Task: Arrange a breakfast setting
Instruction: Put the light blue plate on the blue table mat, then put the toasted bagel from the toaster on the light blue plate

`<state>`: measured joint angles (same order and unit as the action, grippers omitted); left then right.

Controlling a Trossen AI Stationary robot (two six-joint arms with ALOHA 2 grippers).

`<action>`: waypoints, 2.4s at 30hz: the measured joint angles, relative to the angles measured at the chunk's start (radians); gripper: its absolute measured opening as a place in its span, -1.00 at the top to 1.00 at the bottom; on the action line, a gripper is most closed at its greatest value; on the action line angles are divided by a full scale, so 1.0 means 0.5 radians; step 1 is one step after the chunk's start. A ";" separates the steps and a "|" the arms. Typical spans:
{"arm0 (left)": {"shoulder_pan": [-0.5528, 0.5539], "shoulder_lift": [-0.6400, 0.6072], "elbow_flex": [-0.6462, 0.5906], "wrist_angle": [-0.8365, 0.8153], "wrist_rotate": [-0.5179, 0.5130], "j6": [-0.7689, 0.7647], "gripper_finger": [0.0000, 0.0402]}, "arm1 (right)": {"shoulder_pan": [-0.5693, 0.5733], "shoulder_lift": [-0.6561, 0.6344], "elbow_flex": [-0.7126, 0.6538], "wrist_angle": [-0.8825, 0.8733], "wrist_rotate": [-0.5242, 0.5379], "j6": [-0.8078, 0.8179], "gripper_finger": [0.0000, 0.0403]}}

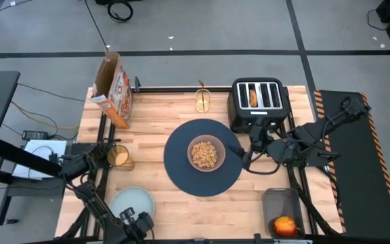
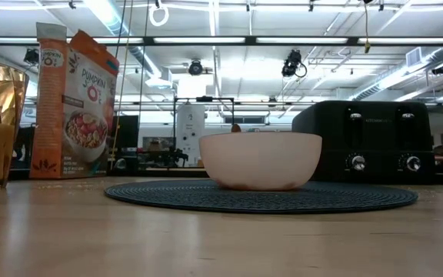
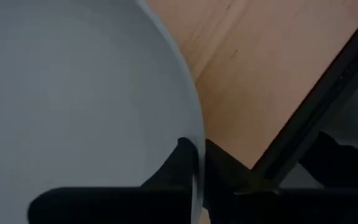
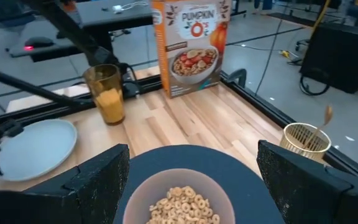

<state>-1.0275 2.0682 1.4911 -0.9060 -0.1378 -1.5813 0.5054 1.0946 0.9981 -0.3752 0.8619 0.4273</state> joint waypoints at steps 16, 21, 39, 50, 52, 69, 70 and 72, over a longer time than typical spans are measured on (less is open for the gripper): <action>0.375 -0.017 0.548 -0.568 -0.023 1.823 0.92 | 0.158 -0.029 0.000 -0.002 -0.067 -0.020 -0.76; 0.565 -0.013 0.446 -0.645 -0.088 2.234 0.92 | 0.222 -0.029 0.000 -0.016 -0.107 0.049 -0.76; 0.737 -0.013 0.010 -0.101 -0.373 2.276 0.91 | 0.339 -0.030 0.000 -0.032 -0.110 0.102 -0.76; 0.735 -0.013 0.010 -0.093 -0.363 2.137 0.61 | 0.298 0.049 0.000 -0.049 -0.162 0.169 -0.79; 0.734 -0.013 0.018 -0.128 -0.360 2.133 0.55 | 0.256 0.050 0.000 -0.088 -0.158 0.247 -0.78; 0.547 -0.652 0.045 0.696 -1.239 2.537 0.36 | -1.608 -0.017 -0.001 -0.974 -0.352 0.587 -0.64; 0.557 -0.660 0.045 0.803 -1.250 2.611 0.36 | -1.691 0.010 -0.001 -0.955 -0.395 0.565 -0.62; 0.582 -0.662 0.045 0.966 -1.253 2.683 0.36 | -1.825 0.059 -0.001 -0.949 -0.488 0.548 -0.60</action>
<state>-0.7363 1.7370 1.5135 -0.4230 -0.7645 -0.2397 -0.4071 1.1239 0.9977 -0.8495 0.6181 0.7013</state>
